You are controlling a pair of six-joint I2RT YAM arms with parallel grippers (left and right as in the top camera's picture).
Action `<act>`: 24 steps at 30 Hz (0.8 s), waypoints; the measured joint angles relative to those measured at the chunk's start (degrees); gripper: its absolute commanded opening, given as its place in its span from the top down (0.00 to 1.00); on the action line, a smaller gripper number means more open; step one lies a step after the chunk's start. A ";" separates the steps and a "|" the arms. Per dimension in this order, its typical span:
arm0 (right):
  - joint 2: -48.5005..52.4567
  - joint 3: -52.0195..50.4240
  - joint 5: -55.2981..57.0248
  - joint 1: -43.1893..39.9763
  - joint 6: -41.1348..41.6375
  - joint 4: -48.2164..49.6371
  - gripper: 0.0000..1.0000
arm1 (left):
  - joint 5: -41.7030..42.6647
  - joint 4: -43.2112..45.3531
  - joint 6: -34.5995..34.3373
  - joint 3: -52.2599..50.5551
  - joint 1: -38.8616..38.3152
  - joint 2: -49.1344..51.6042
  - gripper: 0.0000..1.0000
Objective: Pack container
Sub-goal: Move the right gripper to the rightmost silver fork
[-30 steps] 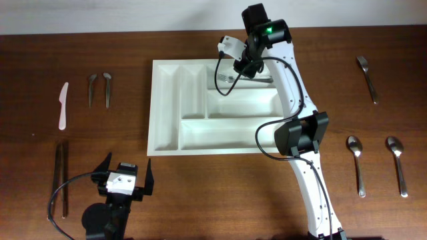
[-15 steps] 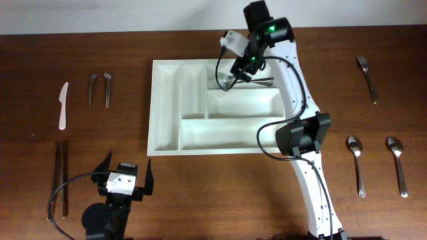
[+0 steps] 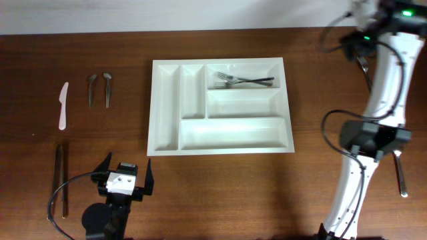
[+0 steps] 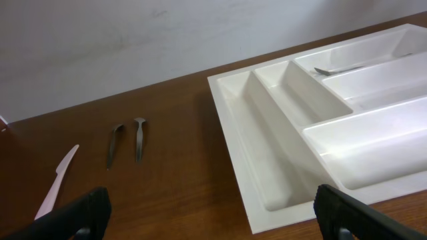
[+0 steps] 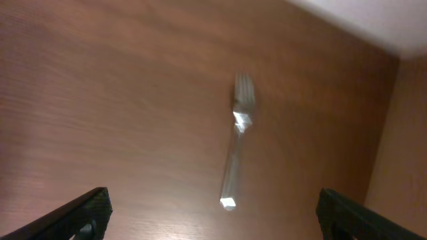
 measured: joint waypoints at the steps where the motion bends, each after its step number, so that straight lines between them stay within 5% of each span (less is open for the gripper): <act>1: 0.00 -1.40 0.02 -1.16 0.00 1.14 0.01 | 0.00 0.02 0.00 0.00 0.00 0.00 0.01; 12: 0.09 -22.64 -1.05 -5.40 -5.11 16.44 0.01 | 0.00 0.00 0.00 0.00 0.00 0.00 0.01; 24: 0.20 -26.12 -8.11 -9.64 -10.49 18.49 0.01 | 0.00 0.00 0.00 0.00 0.00 0.00 0.01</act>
